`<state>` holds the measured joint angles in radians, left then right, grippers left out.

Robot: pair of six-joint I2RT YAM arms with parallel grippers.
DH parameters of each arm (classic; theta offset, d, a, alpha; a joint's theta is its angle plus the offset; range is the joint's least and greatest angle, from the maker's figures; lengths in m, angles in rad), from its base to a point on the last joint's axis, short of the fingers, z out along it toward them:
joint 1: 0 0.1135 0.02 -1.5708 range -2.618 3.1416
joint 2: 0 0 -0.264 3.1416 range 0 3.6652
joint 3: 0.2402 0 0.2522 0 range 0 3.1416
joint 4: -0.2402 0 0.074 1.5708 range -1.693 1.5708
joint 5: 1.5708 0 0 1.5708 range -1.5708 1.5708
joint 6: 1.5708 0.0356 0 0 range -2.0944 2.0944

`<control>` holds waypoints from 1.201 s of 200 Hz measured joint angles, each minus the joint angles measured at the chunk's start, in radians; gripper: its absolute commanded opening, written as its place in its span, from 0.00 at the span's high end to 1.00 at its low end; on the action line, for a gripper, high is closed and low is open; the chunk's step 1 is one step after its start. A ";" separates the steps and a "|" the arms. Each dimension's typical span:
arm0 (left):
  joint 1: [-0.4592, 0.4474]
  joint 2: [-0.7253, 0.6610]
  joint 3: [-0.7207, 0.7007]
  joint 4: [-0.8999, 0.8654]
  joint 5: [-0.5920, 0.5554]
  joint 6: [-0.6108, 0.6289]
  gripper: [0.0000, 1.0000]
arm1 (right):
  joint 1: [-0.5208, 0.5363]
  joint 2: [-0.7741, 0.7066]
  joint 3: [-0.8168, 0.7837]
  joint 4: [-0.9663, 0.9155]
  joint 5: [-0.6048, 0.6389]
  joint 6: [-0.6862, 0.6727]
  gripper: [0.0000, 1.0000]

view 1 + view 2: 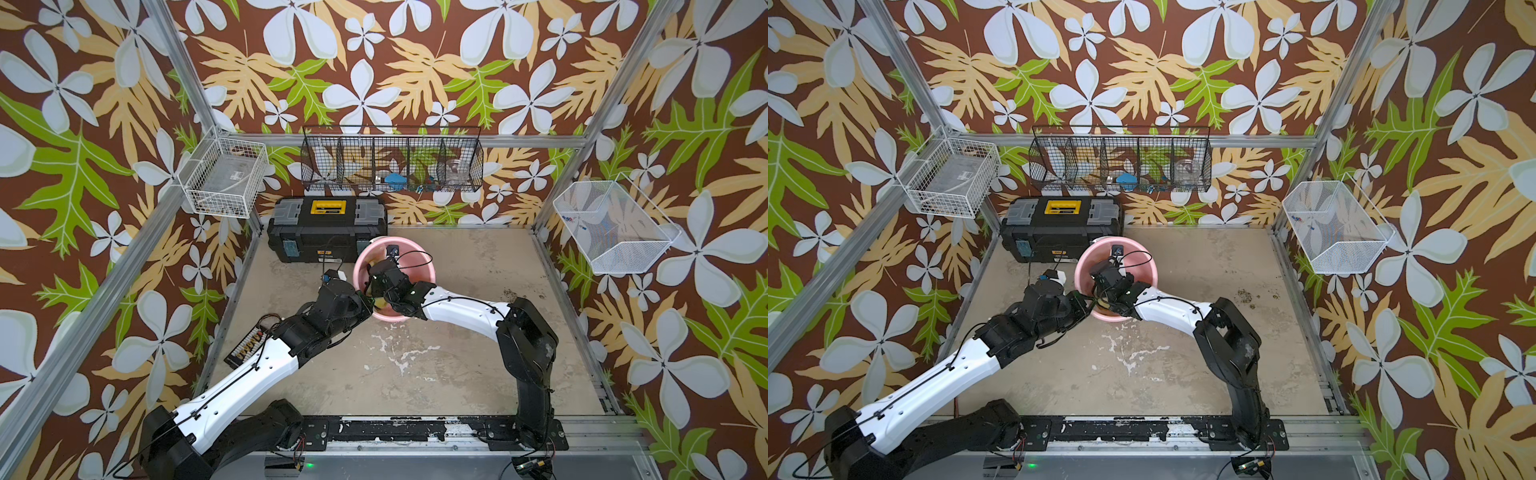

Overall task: Wipe the inside of the bucket with a cloth
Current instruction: Wipe the dirt from the inside of the bucket.

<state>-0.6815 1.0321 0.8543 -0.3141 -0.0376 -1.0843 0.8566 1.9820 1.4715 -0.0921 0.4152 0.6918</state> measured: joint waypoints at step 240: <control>-0.019 0.026 -0.076 0.087 0.140 0.081 1.00 | -0.025 -0.114 -0.094 -0.304 0.034 -0.524 1.00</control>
<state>-0.7006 1.0580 0.7788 -0.2268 0.1020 -1.0035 0.8318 1.8683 1.3777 -0.3962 0.4496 0.1680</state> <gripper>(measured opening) 0.175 0.098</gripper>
